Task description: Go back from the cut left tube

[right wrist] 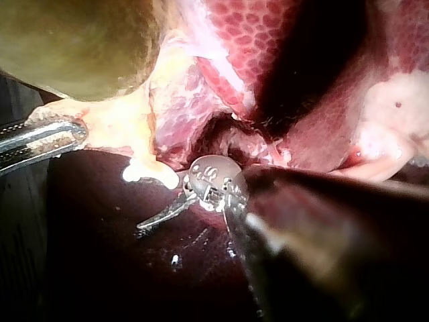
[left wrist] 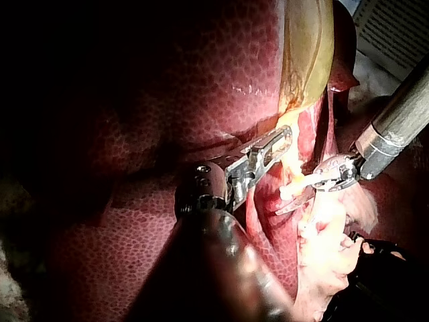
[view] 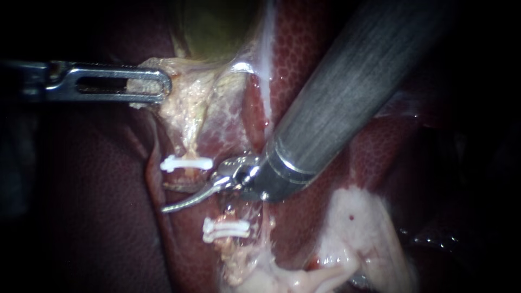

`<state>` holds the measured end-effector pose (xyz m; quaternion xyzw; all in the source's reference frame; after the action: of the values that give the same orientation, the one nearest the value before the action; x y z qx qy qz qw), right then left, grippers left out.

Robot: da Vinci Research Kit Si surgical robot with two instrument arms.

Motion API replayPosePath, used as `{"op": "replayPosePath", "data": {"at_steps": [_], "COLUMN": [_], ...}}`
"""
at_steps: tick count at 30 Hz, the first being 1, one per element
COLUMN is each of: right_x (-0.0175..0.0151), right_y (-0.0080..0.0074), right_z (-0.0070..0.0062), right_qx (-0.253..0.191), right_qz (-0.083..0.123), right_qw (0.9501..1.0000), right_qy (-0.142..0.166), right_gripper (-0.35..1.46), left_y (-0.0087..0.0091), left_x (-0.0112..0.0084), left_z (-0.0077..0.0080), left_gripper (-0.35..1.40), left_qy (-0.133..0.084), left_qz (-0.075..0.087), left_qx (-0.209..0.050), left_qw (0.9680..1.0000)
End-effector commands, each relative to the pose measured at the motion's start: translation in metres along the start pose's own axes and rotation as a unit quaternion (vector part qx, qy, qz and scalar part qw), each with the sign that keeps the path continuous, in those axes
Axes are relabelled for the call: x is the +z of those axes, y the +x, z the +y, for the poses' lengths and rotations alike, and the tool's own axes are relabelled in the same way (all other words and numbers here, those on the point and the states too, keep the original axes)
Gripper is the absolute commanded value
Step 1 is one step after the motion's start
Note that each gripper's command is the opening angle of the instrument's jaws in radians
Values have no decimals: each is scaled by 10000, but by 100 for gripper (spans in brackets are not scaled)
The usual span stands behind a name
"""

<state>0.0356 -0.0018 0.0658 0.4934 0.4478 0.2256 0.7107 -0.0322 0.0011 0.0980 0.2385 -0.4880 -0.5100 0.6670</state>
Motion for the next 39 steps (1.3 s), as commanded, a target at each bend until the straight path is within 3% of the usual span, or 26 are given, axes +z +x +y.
{"op": "replayPosePath", "data": {"at_steps": [1,10,14,22,33,39], "right_x": [-2,-24,-37,-81,-168,-203], "right_y": [-1,-17,-24,-36,-25,-15], "right_z": [-1,-21,-27,-33,-58,-76], "right_qx": [-71,-906,-1305,-1584,-1991,-2150], "right_qz": [-11,-98,60,148,590,671], "right_qw": [10000,9958,9909,9860,9757,9705], "right_qy": [8,89,-325,-495,-705,-856], "right_gripper": [128,133,143,143,143,143], "left_y": [0,0,0,0,0,1], "left_x": [0,-1,-1,-2,-2,-1], "left_z": [0,0,0,0,0,1], "left_gripper": [-35,-35,-35,-35,-35,-35], "left_qy": [0,-14,-15,-15,-16,-18], "left_qz": [0,-7,-7,-7,-8,-9], "left_qx": [0,0,0,0,0,1], "left_qw": [10000,10000,10000,10000,10000,10000]}}
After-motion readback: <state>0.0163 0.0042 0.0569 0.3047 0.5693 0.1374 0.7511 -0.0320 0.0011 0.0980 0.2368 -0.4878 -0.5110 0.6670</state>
